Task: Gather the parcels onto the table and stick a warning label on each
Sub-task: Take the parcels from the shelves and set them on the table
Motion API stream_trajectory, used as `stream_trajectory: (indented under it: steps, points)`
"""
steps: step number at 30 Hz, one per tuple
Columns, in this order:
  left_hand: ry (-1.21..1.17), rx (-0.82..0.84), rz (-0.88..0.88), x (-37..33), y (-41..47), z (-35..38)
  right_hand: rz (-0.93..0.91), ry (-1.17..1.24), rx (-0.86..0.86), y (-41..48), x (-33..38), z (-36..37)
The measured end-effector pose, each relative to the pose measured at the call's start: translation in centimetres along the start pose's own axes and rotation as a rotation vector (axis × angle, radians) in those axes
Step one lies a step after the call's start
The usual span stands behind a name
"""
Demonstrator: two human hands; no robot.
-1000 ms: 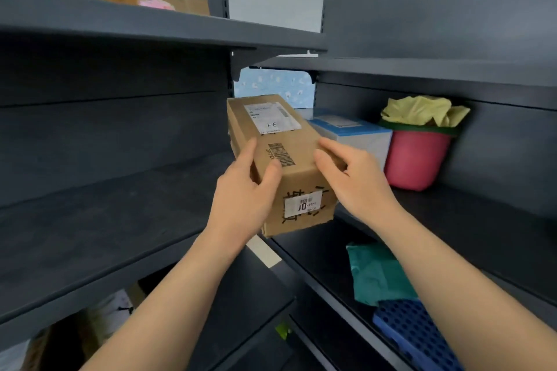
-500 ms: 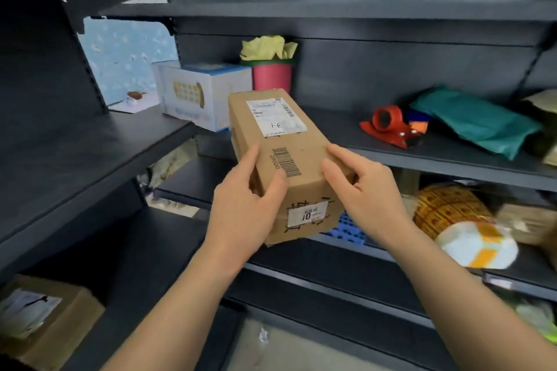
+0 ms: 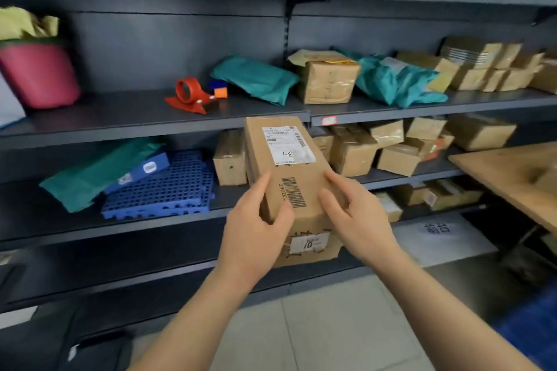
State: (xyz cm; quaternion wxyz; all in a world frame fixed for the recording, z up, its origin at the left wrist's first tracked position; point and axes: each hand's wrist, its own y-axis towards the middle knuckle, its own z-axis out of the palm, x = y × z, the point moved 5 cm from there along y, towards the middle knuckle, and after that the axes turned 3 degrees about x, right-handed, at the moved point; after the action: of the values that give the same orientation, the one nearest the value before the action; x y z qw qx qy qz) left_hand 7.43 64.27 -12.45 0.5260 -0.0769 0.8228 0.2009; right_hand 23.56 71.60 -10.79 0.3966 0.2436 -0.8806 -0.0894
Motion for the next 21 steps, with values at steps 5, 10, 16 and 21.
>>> stream_trajectory:
  steps: [5,10,16,21]
  points:
    - [-0.120,0.154,-0.001,-3.0,-0.7,12.5,0.200,0.058,-0.108,-3.8,-9.1,-8.4]
    - [-0.190,0.292,0.027,-5.9,-1.2,23.8,0.376,0.096,-0.225,-8.2,-17.0,-15.4]
    - [-0.184,0.498,0.091,-8.9,-1.5,34.6,0.534,0.114,-0.322,-12.5,-23.8,-21.8]
    - [-0.206,0.664,0.123,-11.1,-0.7,42.7,0.612,0.124,-0.441,-13.9,-29.0,-25.8]
